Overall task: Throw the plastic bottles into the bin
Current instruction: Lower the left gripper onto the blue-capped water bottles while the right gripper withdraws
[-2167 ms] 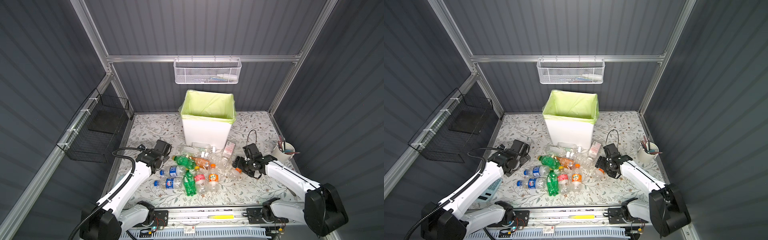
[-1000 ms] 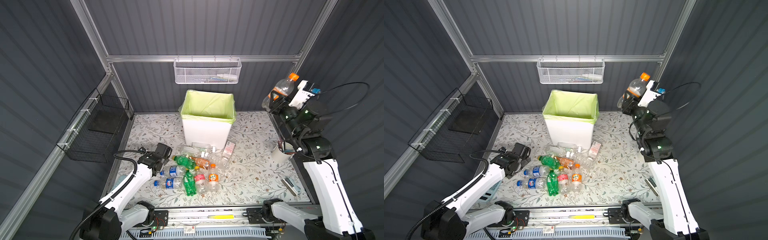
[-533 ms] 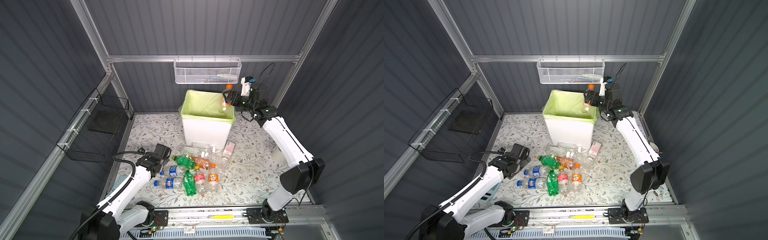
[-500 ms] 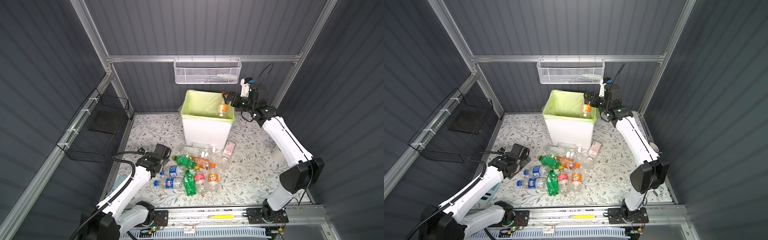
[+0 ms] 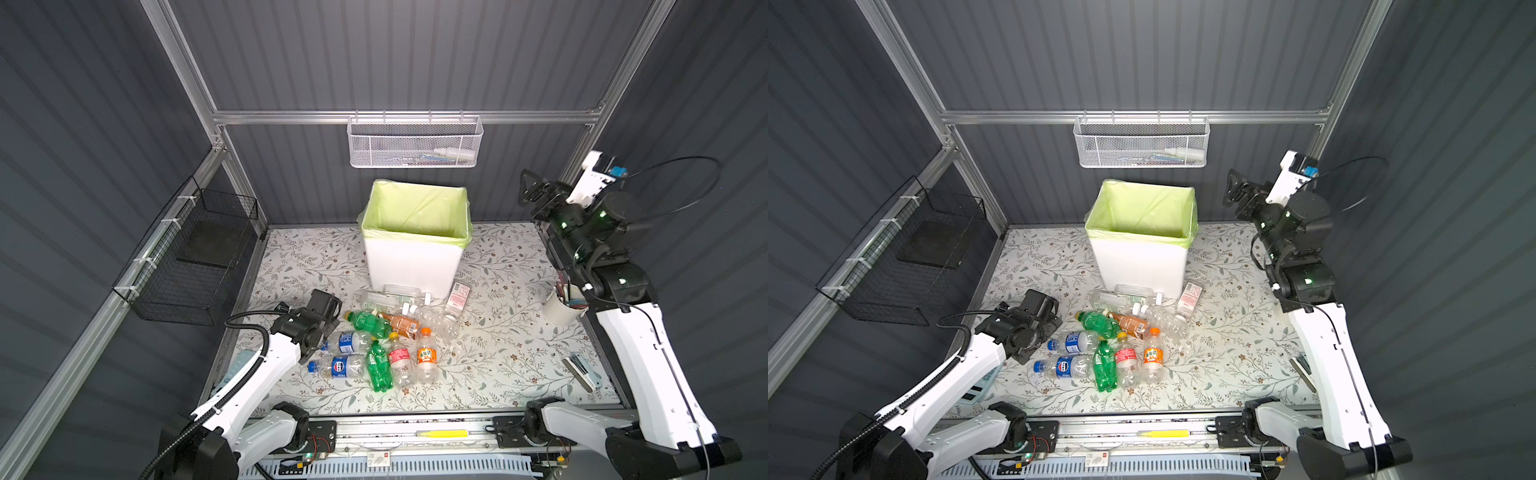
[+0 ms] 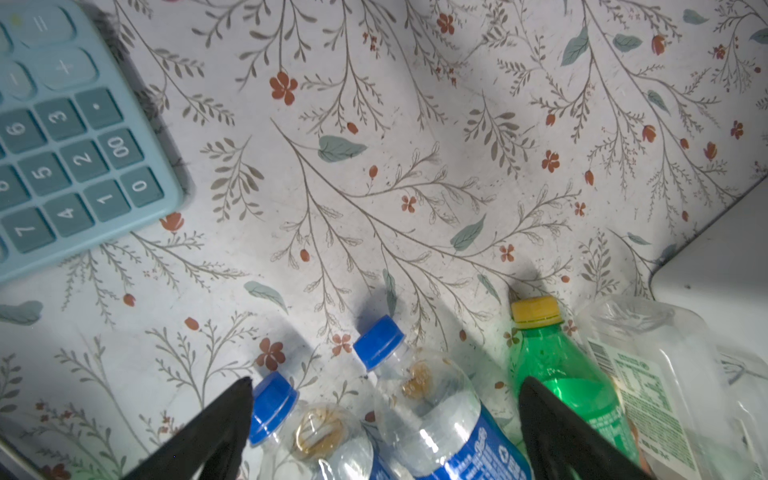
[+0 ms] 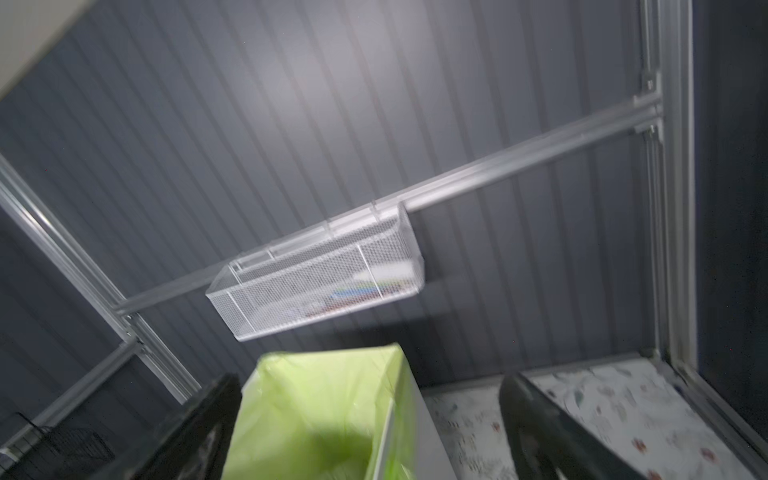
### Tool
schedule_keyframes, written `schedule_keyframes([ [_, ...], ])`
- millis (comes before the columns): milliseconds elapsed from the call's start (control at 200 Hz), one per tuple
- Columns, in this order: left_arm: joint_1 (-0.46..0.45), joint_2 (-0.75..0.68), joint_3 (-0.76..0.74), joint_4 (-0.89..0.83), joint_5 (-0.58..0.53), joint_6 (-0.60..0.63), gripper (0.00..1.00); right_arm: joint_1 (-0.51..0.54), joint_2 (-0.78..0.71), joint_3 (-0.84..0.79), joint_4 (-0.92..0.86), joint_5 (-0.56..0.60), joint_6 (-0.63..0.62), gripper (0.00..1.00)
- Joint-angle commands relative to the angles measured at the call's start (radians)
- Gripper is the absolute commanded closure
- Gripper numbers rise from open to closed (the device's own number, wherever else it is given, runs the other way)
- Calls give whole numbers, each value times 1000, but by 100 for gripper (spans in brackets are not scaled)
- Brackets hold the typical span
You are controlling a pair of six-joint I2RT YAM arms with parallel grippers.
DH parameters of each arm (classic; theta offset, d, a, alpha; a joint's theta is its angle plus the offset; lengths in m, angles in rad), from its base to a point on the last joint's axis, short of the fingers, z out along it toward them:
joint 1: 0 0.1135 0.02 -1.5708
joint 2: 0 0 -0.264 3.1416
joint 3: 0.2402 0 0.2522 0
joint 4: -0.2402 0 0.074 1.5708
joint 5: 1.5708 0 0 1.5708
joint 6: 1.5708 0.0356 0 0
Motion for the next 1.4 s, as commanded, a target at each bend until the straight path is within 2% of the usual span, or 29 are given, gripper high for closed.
schedule_keyframes([
  [0, -17, -26, -55, -33, 98, -88, 0, -36, 2, -160, -64, 8, 79, 1],
  [180, -60, -47, -94, -86, 136, -159, 2, -80, -74, -335, -119, 9, 134, 1],
  [415, -106, -51, -86, -130, 151, -204, 5, -109, -108, -430, -145, 7, 171, 1],
  [680, -164, 0, -134, -59, 190, -258, 12, -120, -86, -437, -162, 5, 173, 1],
  [1101, -168, 91, -191, 67, 210, -245, 16, -128, -75, -427, -191, 2, 166, 1],
  [1396, -168, 110, -205, 101, 205, -245, 28, -132, -74, -430, -193, -5, 173, 1],
])
